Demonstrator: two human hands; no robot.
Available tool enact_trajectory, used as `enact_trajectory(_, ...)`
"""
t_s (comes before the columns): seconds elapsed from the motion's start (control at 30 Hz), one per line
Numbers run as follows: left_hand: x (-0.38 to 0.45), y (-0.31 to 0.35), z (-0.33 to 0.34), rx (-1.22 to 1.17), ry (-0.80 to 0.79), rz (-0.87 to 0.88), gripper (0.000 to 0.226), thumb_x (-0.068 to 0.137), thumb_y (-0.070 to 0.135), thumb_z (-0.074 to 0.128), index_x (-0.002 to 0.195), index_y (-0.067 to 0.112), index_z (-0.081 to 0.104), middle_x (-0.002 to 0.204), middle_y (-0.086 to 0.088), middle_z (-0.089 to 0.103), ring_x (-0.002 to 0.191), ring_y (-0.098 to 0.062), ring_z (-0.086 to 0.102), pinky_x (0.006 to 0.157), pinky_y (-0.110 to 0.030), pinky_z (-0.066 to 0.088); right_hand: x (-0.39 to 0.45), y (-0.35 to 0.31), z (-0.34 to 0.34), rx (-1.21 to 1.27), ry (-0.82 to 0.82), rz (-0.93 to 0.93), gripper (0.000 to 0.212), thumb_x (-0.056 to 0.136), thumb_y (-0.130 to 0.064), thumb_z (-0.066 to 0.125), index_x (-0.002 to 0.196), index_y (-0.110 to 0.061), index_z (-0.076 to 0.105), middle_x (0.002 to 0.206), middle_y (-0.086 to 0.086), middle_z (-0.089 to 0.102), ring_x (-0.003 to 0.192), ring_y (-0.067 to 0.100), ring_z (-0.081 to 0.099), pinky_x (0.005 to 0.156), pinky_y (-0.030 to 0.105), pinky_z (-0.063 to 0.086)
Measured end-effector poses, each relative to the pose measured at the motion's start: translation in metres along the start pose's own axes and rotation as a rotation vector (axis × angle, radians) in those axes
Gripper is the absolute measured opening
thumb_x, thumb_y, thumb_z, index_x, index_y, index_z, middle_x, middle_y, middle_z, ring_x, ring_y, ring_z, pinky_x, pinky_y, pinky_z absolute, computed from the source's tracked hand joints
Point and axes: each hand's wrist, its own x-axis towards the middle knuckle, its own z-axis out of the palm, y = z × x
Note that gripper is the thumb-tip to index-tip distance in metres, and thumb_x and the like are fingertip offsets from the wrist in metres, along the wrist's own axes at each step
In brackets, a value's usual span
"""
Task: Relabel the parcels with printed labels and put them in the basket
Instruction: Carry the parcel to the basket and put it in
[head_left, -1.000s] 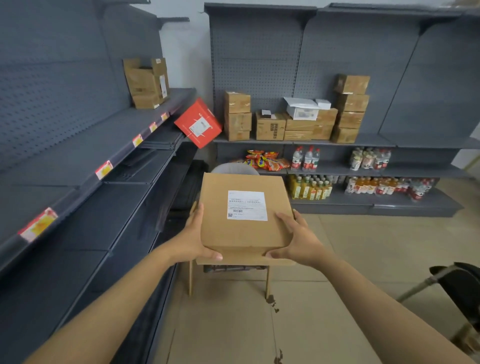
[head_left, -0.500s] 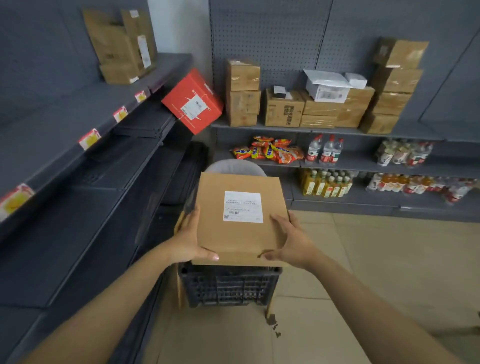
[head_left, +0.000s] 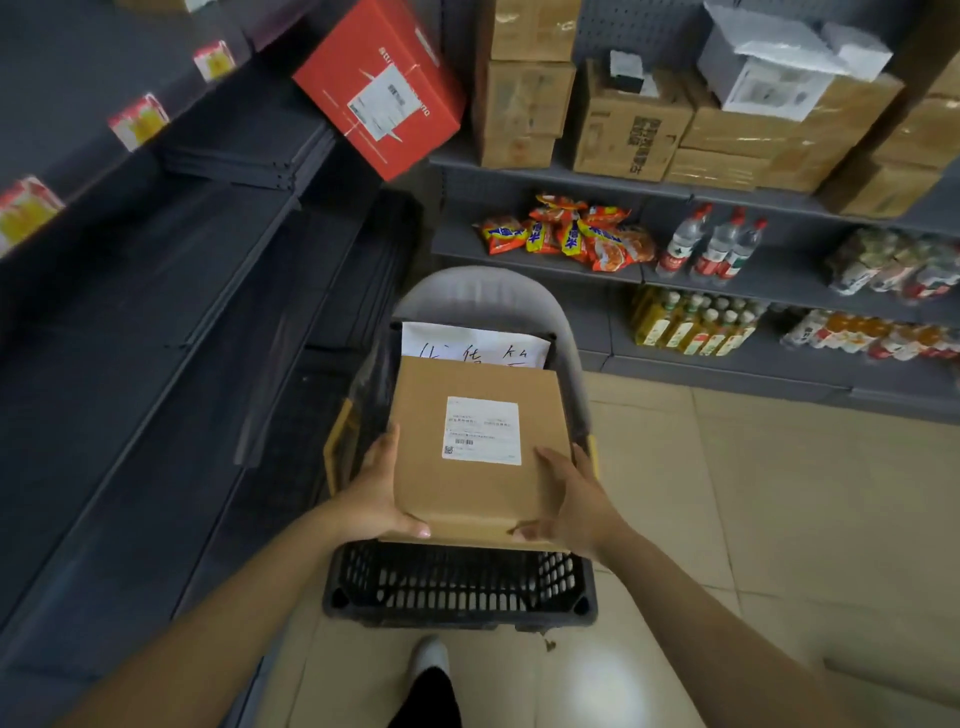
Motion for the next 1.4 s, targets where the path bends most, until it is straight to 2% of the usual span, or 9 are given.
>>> enact_trajectory(0.23, 0.061, -0.03, 0.013, 0.023, -0.052, -0.043, 0.14, 0.068, 0.03, 0.085, 0.143, 0.027, -0.033, 0.153, 0.007, -0.017, 0.143, -0.016, 0.01, 0.116, -0.031, 0.017, 0.053, 0.023, 0.034, -0.005, -0.094, 0.095, 0.122, 0.05, -0.044, 0.091, 0.147, -0.038, 0.017, 0.157, -0.003, -0.01, 0.144, 0.025, 0.013, 0.118, 0.037, 0.018)
enact_trajectory(0.37, 0.096, -0.045, 0.027, 0.062, -0.072, -0.1, 0.14, 0.069, 0.03, 0.085, 0.142, 0.03, -0.034, 0.152, 0.004, -0.016, 0.144, -0.019, 0.008, 0.118, -0.036, 0.018, 0.087, 0.037, 0.048, -0.02, -0.159, 0.102, 0.122, 0.054, -0.043, 0.09, 0.147, -0.038, 0.012, 0.156, -0.004, -0.014, 0.143, 0.027, 0.016, 0.118, 0.039, 0.019)
enact_trajectory(0.5, 0.139, -0.054, 0.038, 0.118, -0.05, -0.169, 0.143, 0.066, 0.027, 0.086, 0.142, 0.032, -0.034, 0.151, -0.002, -0.012, 0.143, -0.025, 0.009, 0.118, -0.042, 0.019, 0.128, 0.051, 0.06, -0.059, -0.19, 0.109, 0.122, 0.055, -0.041, 0.089, 0.146, -0.039, 0.008, 0.156, 0.0, -0.018, 0.144, 0.031, 0.01, 0.118, 0.045, 0.02)
enact_trajectory(0.67, 0.185, -0.059, 0.052, 0.149, 0.01, -0.197, 0.143, 0.065, 0.024, 0.086, 0.141, 0.034, -0.035, 0.151, -0.001, -0.016, 0.143, -0.026, 0.009, 0.117, -0.046, 0.023, 0.168, 0.07, 0.077, -0.009, -0.167, 0.161, 0.123, 0.056, -0.035, 0.09, 0.144, -0.041, 0.005, 0.155, -0.002, -0.022, 0.146, 0.029, -0.001, 0.117, 0.046, 0.02)
enact_trajectory(0.9, 0.225, -0.074, 0.072, 0.161, 0.013, -0.286, 0.136, 0.07, 0.014, 0.082, 0.142, 0.037, -0.032, 0.151, 0.001, -0.025, 0.144, -0.029, 0.002, 0.116, -0.05, 0.022, 0.199, 0.08, 0.102, -0.036, -0.141, 0.182, 0.121, 0.056, -0.032, 0.09, 0.145, -0.035, 0.009, 0.155, 0.005, -0.018, 0.144, 0.031, 0.004, 0.114, 0.044, 0.027)
enact_trajectory(1.03, 0.238, -0.087, 0.079, 0.171, -0.004, -0.313, 0.134, 0.07, 0.017, 0.082, 0.145, 0.035, -0.027, 0.152, -0.002, -0.02, 0.142, -0.032, 0.008, 0.115, -0.051, 0.024, 0.211, 0.085, 0.111, -0.067, -0.144, 0.198, 0.12, 0.058, -0.035, 0.089, 0.147, -0.036, 0.008, 0.156, 0.005, -0.018, 0.144, 0.032, 0.003, 0.115, 0.046, 0.025)
enact_trajectory(1.2, 0.249, -0.099, 0.085, 0.162, -0.029, -0.343, 0.132, 0.07, 0.013, 0.082, 0.146, 0.032, -0.025, 0.152, -0.007, -0.022, 0.143, -0.033, 0.007, 0.115, -0.05, 0.024, 0.22, 0.088, 0.127, -0.151, -0.141, 0.186, 0.117, 0.062, -0.039, 0.086, 0.147, -0.033, 0.005, 0.154, 0.013, -0.02, 0.143, 0.036, 0.002, 0.114, 0.048, 0.026)
enact_trajectory(1.3, 0.254, -0.104, 0.087, 0.18, 0.01, -0.341, 0.127, 0.074, 0.01, 0.079, 0.148, 0.029, -0.022, 0.153, -0.009, -0.023, 0.144, -0.032, 0.002, 0.116, -0.047, 0.023, 0.226, 0.087, 0.138, -0.196, -0.122, 0.196, 0.114, 0.066, -0.035, 0.085, 0.146, -0.033, 0.004, 0.153, 0.017, -0.022, 0.144, 0.038, 0.0, 0.115, 0.048, 0.025)
enact_trajectory(1.4, 0.26, -0.108, 0.086, 0.304, 0.108, -0.264, 0.113, 0.079, 0.01, 0.074, 0.151, 0.022, -0.013, 0.153, -0.007, -0.025, 0.146, -0.031, -0.006, 0.119, -0.042, 0.017, 0.233, 0.083, 0.145, -0.225, -0.077, 0.204, 0.108, 0.07, -0.03, 0.083, 0.147, -0.03, 0.007, 0.153, 0.022, -0.019, 0.144, 0.04, -0.001, 0.114, 0.046, 0.02)
